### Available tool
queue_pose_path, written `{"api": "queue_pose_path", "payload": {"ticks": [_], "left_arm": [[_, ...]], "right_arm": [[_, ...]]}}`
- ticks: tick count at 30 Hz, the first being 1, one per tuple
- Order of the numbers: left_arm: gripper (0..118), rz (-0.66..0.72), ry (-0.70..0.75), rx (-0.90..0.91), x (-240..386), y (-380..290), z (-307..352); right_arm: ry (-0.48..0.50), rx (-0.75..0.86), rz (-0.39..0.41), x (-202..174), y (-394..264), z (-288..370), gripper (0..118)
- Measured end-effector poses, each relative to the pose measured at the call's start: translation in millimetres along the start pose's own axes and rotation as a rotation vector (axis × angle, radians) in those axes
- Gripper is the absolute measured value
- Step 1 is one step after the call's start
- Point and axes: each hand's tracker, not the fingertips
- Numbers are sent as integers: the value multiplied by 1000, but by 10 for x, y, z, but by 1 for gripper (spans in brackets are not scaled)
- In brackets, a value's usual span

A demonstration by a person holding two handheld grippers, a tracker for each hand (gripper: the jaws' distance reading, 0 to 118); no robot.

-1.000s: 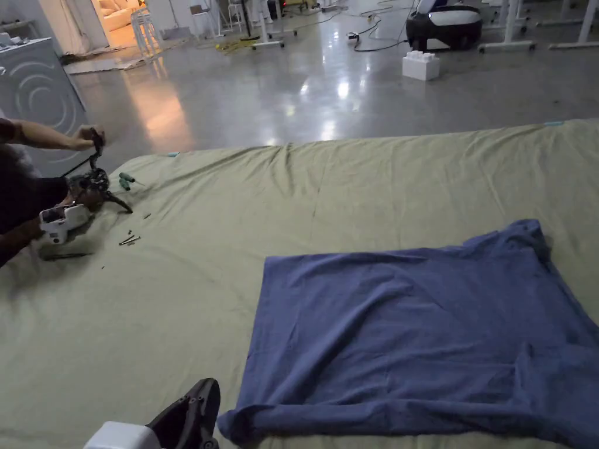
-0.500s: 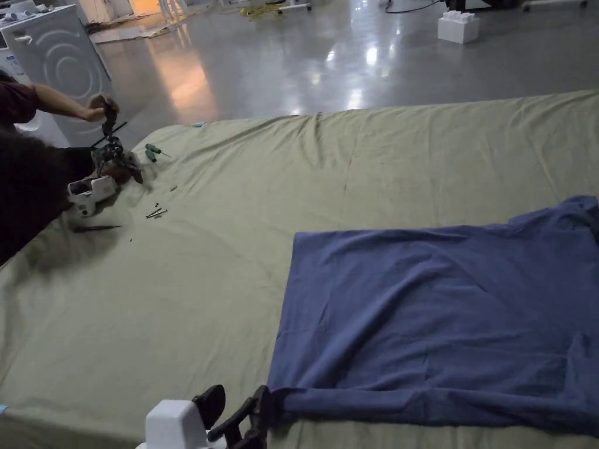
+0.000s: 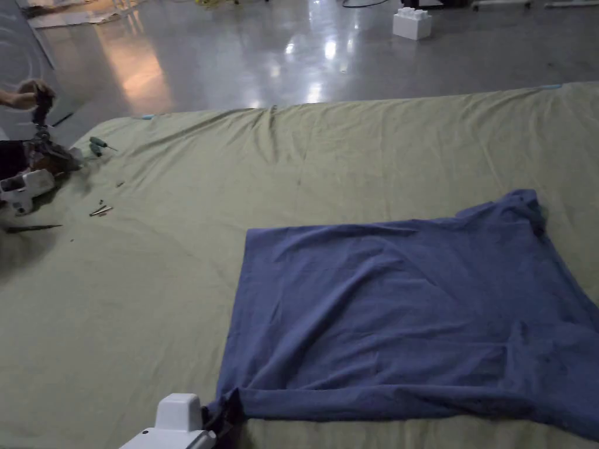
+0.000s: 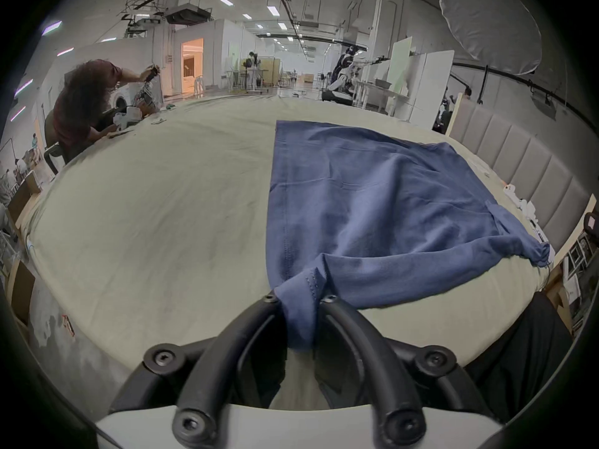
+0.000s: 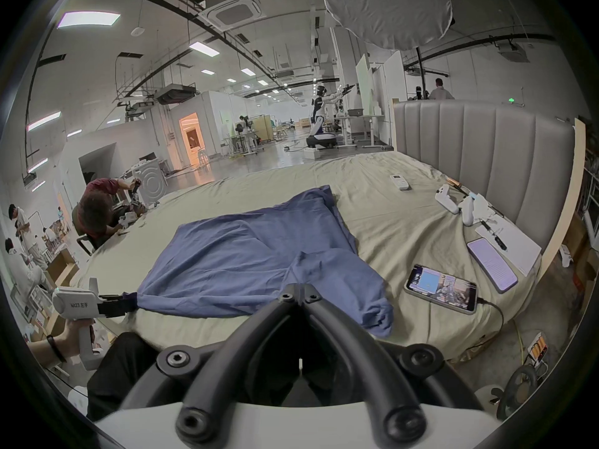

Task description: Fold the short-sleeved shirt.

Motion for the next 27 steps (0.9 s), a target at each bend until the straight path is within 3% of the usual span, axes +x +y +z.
{"api": "queue_pose_path", "payload": {"ticks": [6,7,9,10,13,17,18,20,22,27], "left_arm": [[10,-68,12,-70,47,76,-121],[10,-87,14,-81,56,83,-130],[10,-102,17,-82,72,90,-117],[10,-112,19,-84,79,89,-118],[10,-116,24,-85,87,89,-121],[10,-95,24,-96,79,113,-133],[10,-96,27,-96,80,108,-137],[10,-103,34,-95,97,104,-132],[10,-107,40,-91,119,90,-121],[8,-132,34,37,170,44,103]], "right_arm": [[-58,-39,3,247,-105,-191,4],[-59,-53,2,326,-162,-294,18],[-92,-136,-6,496,-280,-540,71],[-101,-178,-11,579,-345,-682,73],[-151,-214,-33,759,-519,-1015,69],[-132,-265,-86,939,-648,-1336,69],[-137,-273,-85,952,-662,-1378,56],[-92,-243,-85,960,-690,-1368,18],[-82,-241,-72,934,-695,-1344,9],[-49,-189,-53,926,-670,-1156,8]]}}
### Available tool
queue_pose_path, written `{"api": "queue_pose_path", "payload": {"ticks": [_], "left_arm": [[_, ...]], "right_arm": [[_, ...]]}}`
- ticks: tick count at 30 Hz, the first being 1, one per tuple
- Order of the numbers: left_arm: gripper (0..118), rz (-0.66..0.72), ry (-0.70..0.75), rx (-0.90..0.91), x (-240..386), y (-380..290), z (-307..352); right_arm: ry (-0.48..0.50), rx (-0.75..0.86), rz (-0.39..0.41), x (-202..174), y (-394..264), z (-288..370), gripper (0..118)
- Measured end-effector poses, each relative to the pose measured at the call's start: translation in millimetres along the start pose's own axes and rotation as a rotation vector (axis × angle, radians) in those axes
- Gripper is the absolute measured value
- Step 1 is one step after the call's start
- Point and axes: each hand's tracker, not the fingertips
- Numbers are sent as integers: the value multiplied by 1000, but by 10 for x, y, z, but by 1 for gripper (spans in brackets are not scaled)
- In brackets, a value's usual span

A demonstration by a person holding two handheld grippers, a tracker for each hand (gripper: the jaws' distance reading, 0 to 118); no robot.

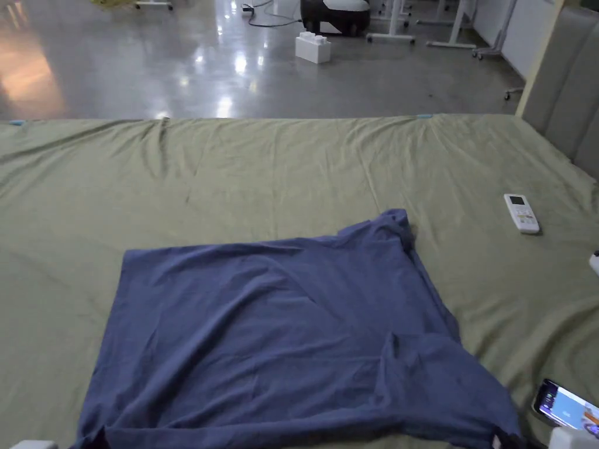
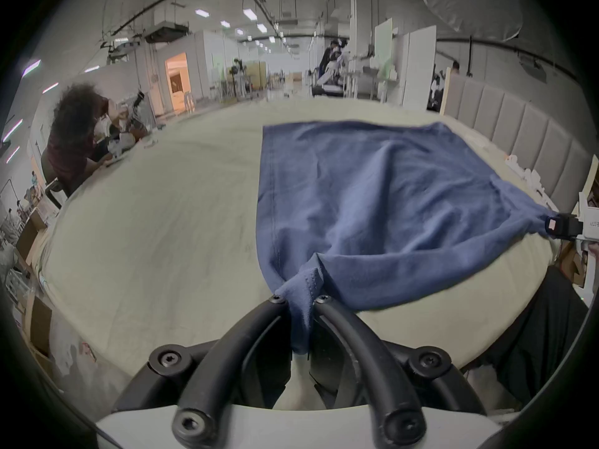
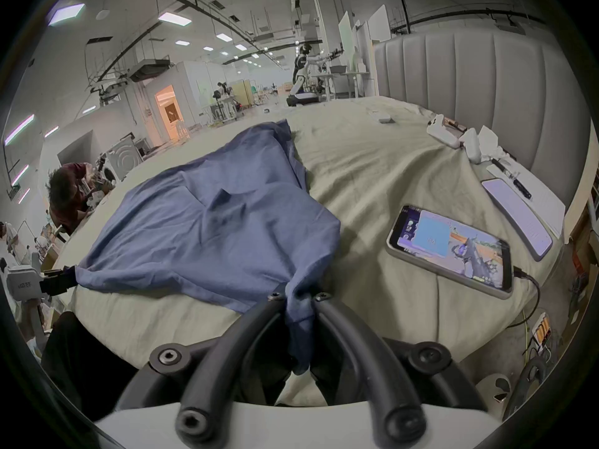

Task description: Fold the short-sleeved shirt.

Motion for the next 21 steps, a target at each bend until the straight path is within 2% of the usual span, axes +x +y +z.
{"api": "queue_pose_path", "payload": {"ticks": [5,8,11,17,21], "left_arm": [[8,98,-42,141,-130,110,285],[7,66,-51,220,-137,196,476],[7,77,-77,243,-145,218,627],[8,87,-103,240,-257,96,914],[8,71,-103,203,-313,101,855]], "right_arm": [[21,107,0,-43,85,288,7],[36,149,2,-74,110,450,7],[40,154,40,-100,96,585,7],[34,137,61,5,29,873,7],[37,134,63,51,151,868,7]]}}
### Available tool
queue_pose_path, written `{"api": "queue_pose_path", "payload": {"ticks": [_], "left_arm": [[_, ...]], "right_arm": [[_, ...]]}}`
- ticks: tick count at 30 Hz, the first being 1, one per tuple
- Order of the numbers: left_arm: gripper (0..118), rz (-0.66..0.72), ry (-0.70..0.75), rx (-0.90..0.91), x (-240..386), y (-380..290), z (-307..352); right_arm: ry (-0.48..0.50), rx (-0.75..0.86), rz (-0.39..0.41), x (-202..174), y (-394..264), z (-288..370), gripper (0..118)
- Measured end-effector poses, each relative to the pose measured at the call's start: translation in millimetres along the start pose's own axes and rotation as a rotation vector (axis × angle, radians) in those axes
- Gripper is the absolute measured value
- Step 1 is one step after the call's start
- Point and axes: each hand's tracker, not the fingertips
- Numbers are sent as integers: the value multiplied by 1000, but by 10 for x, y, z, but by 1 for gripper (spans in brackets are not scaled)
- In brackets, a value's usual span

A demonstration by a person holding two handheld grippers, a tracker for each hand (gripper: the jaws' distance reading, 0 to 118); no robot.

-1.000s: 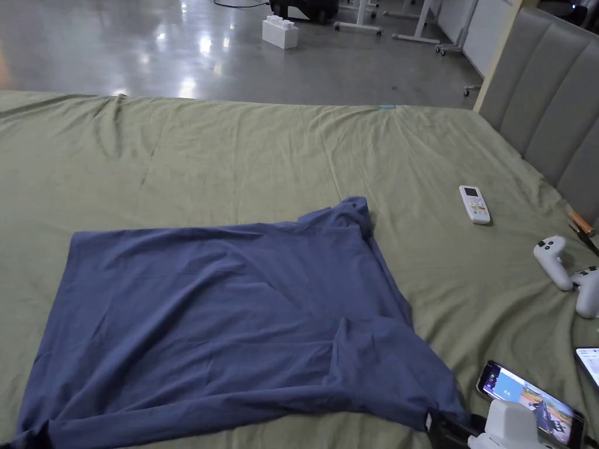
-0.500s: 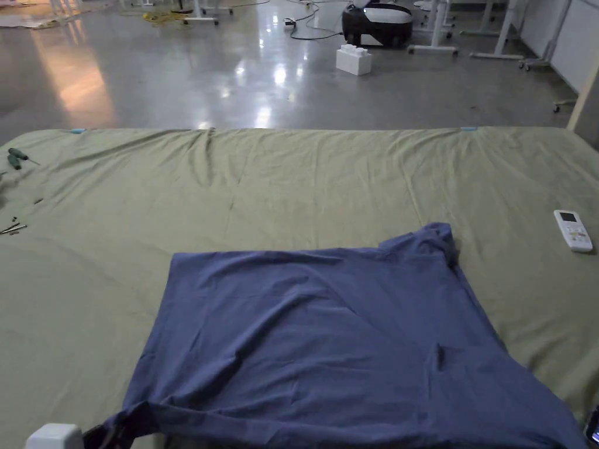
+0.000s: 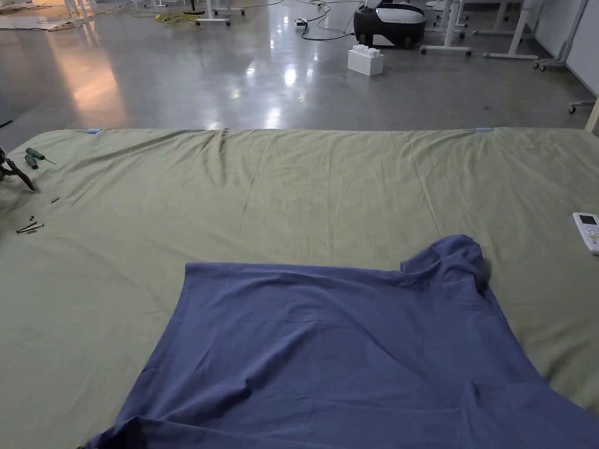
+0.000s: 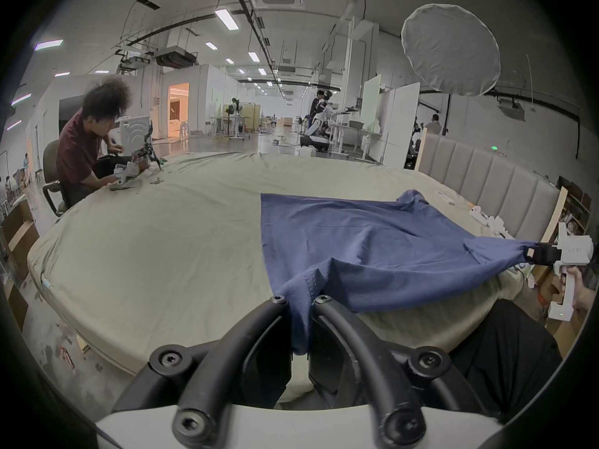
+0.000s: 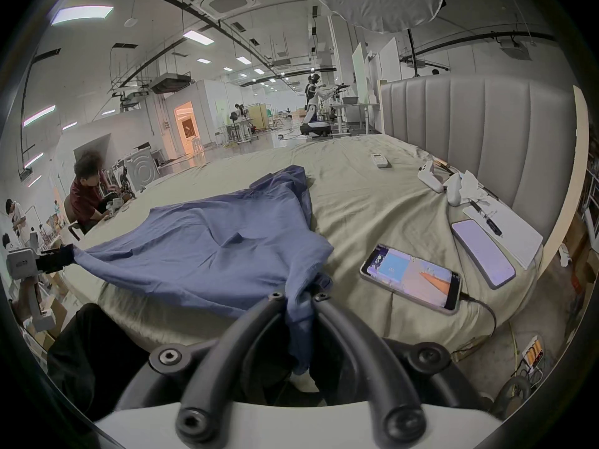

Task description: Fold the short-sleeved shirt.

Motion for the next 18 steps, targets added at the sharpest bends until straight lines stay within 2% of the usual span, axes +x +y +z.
{"api": "queue_pose_path", "payload": {"ticks": [4,9,12,16,17,18], "left_arm": [[8,71,-15,-31,-56,245,-410],[8,121,2,-102,-196,672,-1261],[7,183,21,-177,-269,825,-1797],[8,90,57,-313,-235,764,-2374],[9,83,62,-348,-235,716,-2468],[17,95,75,-373,-240,680,-2537]], "right_arm": [[-7,-27,22,-45,380,-469,7],[-11,-89,-30,-106,936,-1343,7],[-12,-182,-23,-146,1170,-1881,7],[-41,-279,-26,-117,1166,-2532,8],[-50,-314,3,-125,1137,-2656,9],[-54,-313,21,-130,1099,-2747,24]]}}
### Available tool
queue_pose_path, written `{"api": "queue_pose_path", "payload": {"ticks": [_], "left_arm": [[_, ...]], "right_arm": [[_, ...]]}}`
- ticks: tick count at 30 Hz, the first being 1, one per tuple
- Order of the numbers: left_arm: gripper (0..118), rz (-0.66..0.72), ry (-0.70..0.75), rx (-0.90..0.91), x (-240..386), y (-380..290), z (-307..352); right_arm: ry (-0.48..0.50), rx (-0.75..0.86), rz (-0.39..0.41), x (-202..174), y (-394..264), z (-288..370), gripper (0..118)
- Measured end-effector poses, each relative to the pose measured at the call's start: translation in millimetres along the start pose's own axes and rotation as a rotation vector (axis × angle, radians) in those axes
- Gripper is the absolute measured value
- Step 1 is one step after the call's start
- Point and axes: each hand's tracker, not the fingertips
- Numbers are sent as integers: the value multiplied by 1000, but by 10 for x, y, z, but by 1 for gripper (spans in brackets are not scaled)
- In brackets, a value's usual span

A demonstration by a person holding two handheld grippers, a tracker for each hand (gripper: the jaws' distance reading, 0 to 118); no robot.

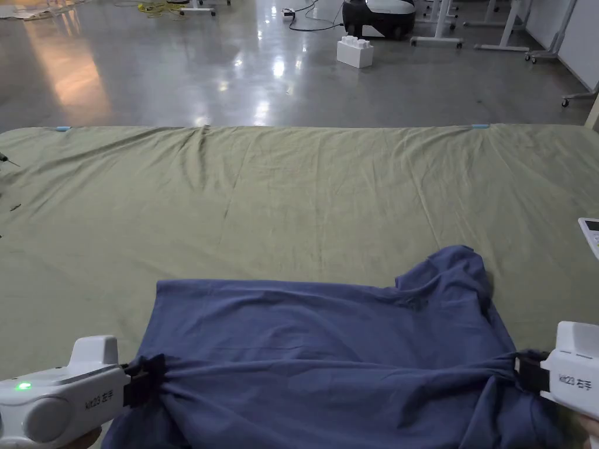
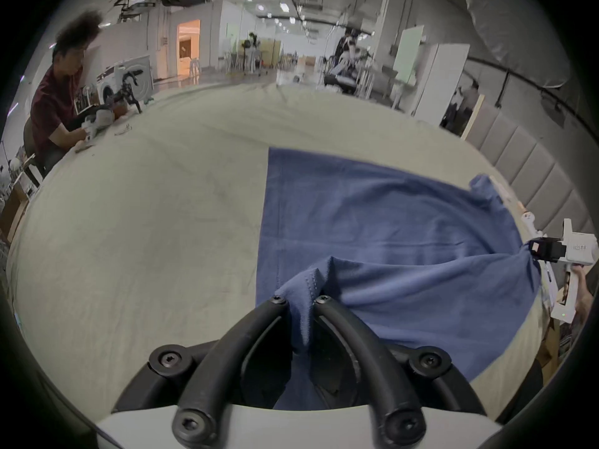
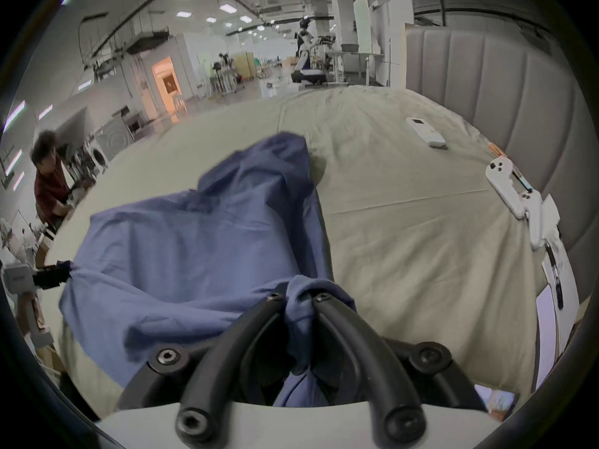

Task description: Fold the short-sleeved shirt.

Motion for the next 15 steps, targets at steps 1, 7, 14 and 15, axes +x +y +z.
{"api": "queue_pose_path", "payload": {"ticks": [1,7,14,15], "left_arm": [[35,15,-2,9,-15,-23,-38],[87,3,30,157,-60,-43,354],[87,-70,-13,457,159,-181,1862],[87,-99,-9,500,222,-239,2064]], "right_arm": [[-2,1,17,-7,-25,-74,45],[-36,53,28,144,-94,-8,71],[4,419,25,-25,-279,1503,72],[4,475,28,-76,-350,1722,74]]}}
